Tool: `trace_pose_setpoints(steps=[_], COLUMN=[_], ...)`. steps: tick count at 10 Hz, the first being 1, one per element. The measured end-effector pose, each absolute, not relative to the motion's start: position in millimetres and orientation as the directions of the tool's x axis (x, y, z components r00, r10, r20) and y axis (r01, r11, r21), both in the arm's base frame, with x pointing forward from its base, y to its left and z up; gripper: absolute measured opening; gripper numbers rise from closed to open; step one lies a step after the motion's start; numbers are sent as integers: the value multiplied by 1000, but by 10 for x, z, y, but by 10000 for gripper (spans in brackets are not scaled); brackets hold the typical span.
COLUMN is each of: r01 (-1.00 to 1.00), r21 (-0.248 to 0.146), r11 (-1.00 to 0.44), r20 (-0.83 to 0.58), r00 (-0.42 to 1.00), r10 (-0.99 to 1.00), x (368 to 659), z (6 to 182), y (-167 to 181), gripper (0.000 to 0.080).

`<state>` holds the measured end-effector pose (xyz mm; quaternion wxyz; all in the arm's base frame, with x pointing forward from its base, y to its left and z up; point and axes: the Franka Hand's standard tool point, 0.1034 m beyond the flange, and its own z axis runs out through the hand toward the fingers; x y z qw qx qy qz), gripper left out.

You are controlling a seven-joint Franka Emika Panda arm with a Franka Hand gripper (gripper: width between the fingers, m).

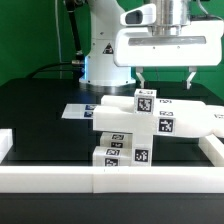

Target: Assemble chair

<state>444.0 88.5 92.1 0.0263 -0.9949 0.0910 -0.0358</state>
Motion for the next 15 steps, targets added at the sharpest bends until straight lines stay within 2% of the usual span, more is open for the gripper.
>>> trace_pose_setpoints(steps=[3,6,9,12,15], r01=[-179,-180,-159,-127,-97], r21=[-58,-49,-29,-25,9], r11=[-982,-983,-987,-992,-995], r20=[70,50,59,60,61], r00=[981,982,985,990,993], r10=[-183,-182,-161,-129,-97], x=[4421,4184,4201,4184,4056], z=[906,770,677,665,459], y=[872,954,878,844,749], gripper=[649,649,649,649,649])
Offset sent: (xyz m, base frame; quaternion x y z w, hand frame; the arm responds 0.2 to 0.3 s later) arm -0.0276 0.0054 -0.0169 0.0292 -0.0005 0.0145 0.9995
